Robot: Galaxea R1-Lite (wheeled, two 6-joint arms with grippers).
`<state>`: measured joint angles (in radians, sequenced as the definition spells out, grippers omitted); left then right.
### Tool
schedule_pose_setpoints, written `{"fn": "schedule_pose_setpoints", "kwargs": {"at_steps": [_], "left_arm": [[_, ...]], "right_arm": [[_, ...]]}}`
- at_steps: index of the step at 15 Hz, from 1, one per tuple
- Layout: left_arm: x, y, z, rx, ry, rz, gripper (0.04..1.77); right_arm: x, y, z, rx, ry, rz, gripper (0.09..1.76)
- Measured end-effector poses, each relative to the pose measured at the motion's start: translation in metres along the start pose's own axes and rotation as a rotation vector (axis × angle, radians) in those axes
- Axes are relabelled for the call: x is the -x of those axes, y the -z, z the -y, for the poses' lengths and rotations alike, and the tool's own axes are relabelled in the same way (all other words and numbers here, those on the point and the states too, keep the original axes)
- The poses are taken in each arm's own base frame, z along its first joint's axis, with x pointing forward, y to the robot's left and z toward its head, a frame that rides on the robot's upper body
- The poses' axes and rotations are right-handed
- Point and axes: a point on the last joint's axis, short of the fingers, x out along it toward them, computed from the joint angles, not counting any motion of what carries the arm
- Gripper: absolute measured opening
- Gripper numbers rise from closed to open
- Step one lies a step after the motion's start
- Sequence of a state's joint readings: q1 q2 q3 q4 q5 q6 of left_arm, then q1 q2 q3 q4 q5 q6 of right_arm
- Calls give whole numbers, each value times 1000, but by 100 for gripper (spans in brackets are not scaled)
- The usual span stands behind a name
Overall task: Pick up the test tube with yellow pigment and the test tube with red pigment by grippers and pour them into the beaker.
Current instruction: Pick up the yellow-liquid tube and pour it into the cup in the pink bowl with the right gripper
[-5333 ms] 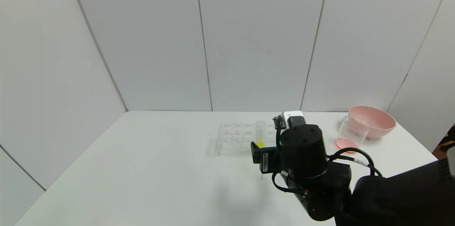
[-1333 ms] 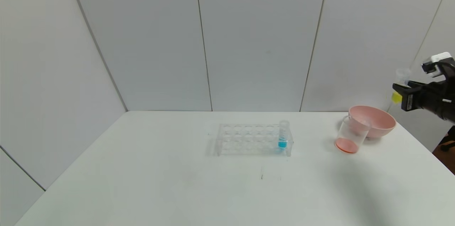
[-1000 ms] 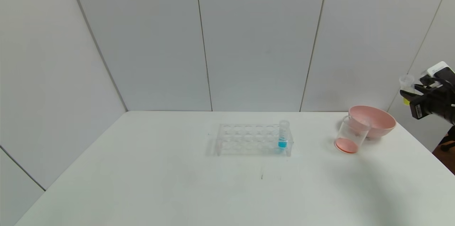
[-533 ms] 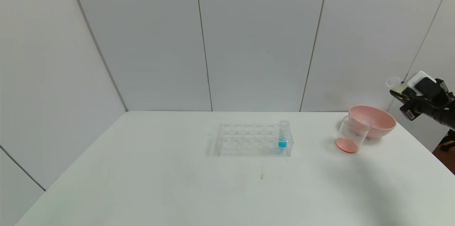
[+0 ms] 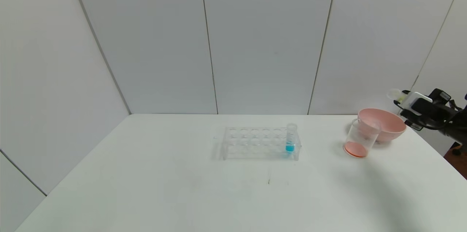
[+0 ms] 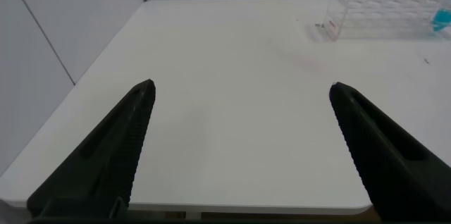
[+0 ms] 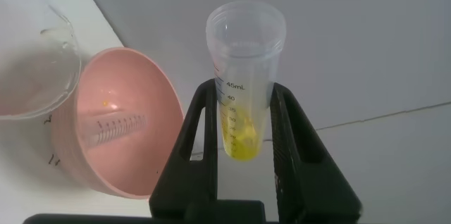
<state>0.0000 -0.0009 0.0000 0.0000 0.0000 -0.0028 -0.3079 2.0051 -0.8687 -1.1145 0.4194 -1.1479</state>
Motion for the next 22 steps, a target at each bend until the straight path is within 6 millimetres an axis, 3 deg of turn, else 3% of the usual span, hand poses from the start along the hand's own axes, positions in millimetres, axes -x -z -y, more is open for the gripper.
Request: {"fn": "schedule_pose_setpoints", "kwargs": {"at_steps": [4, 9, 22], "left_arm": [[0, 0, 0, 0, 0, 0, 176], [0, 0, 0, 0, 0, 0, 176], [0, 0, 0, 0, 0, 0, 176]], "right_arm": [[-2, 6, -11, 149, -21, -14, 51], [-5, 8, -11, 283, -13, -42, 51], [-12, -8, -13, 413, 23, -14, 51]]}}
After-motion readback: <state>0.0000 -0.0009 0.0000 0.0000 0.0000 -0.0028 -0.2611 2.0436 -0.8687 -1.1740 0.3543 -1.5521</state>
